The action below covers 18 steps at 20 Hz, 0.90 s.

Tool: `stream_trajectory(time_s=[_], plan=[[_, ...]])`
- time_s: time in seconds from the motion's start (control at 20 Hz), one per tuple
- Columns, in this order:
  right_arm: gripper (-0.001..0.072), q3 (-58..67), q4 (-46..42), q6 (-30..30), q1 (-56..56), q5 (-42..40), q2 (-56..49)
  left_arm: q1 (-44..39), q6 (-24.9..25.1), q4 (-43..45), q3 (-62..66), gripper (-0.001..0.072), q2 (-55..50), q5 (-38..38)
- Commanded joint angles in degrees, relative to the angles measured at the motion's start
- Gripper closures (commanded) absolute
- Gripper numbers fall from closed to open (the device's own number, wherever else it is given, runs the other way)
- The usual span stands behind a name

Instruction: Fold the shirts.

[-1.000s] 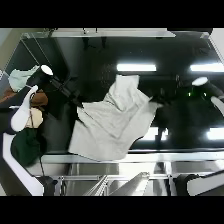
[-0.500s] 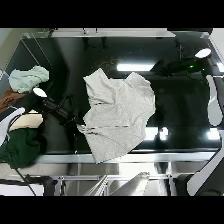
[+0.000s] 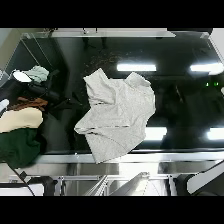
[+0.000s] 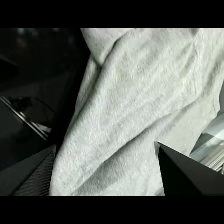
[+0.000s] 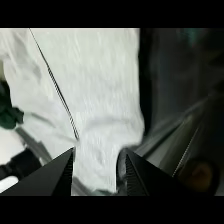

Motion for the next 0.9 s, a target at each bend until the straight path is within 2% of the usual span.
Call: stream_trajectory(time_s=[0.0,0.15,0.2,0.25,0.4,0.45,0.5,0.55,0.6,0.65,0.7,0.85], plan=[[0.035,-23.82,-1.09,-4.76,-0.85,-4.72,9.55,-2.91,-0.02,0.81,1.51,-0.0007,-4.44,0.11],[0.0328,-42.71,-0.76,-5.4,1.18,-14.05,19.45,-6.6,2.34,0.79,3.26,-0.0007,-10.64,0.85],[0.0226,-47.63,-0.68,-5.55,2.86,-17.75,21.94,-7.72,2.34,0.79,5.25,-0.0007,-13.03,0.76],[0.0171,-51.25,-0.44,-5.27,4.96,-21.44,23.45,-8.83,2.29,0.81,7.58,-0.0006,-15.43,0.26],[0.0174,-54.9,2.4,-2.95,11.54,-26.6,22.95,-11.61,1.7,0.85,14.25,-0.0005,-21.68,-2.71],[0.0175,-54.84,4.5,-2.91,13.75,-27.34,22.82,-12.44,1.16,0.85,16.17,0.0035,-23.56,-4.09],[0.0179,-54.8,6.82,-2.93,15.65,-27.69,22.71,-13.09,1.01,0.83,17.81,0.0144,-25.11,-5.86],[0.0238,-54.6,9.01,-2.99,17.33,-27.58,22.58,-13.77,0.44,0.85,19.65,0.0287,-26.75,-8.15],[0.0417,-54.21,10.12,-4.42,18.53,-27.41,22.58,-14.21,-0.52,0.83,21.14,0.0527,-27.91,-10.1],[0.0593,-53.77,10.73,-5.6,19.37,-27.36,22.62,-14.56,-0.55,0.79,22.38,0.07,-28.7,-11.72],[0.0691,-53.18,10.91,-5.99,19.74,-27.3,22.69,-14.6,-0.52,0.74,23.23,0.07,-28.85,-12.98],[0.0694,-49.94,14.29,-10.62,19.71,-26.77,24.02,-13.7,-0.94,0.26,25.73,0.0699,-26.91,-16.31]])
